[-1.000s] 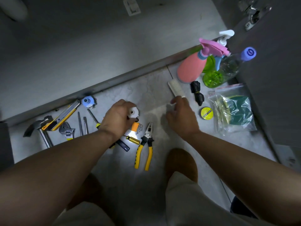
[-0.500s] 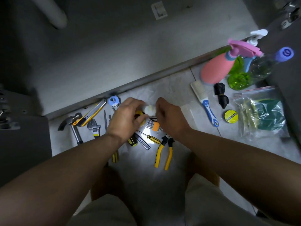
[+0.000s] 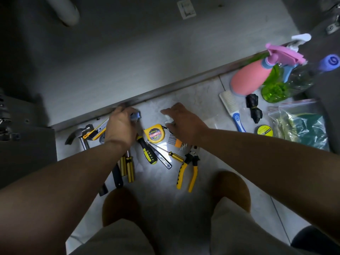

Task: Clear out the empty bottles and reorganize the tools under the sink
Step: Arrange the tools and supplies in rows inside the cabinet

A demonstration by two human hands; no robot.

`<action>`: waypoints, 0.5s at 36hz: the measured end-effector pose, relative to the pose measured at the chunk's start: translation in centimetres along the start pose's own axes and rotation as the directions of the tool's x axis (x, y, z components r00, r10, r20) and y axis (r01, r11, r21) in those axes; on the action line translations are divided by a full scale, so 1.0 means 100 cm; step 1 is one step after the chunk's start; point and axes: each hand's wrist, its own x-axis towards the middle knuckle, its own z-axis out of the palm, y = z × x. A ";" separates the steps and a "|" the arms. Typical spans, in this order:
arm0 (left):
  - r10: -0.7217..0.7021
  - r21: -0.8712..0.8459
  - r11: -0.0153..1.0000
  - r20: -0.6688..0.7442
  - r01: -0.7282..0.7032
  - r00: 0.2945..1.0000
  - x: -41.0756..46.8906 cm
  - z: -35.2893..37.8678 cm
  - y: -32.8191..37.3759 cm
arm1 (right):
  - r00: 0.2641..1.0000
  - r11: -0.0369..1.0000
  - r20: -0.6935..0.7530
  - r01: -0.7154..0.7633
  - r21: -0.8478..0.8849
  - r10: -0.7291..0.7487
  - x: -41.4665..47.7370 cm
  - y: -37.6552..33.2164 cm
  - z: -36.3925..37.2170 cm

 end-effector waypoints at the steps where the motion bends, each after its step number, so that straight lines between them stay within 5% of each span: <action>1: -0.006 -0.004 1.000 0.013 0.006 1.000 0.001 0.000 0.000 | 1.000 0.999 0.030 0.003 -0.052 -0.001 0.005 -0.001 0.000; 5: -0.067 -0.036 0.997 0.069 0.069 0.995 0.008 0.000 0.006 | 1.000 0.986 0.028 0.015 -0.166 -0.011 0.009 -0.001 0.003; 13: -0.003 -0.150 0.989 0.039 0.009 0.999 0.004 0.004 0.016 | 0.986 0.982 -0.044 -0.157 0.107 0.163 -0.018 0.028 -0.007; 18: 0.072 -0.188 0.980 0.023 -0.067 0.997 -0.007 0.012 0.035 | 0.923 0.946 -0.222 -0.284 0.156 0.314 -0.029 0.055 -0.030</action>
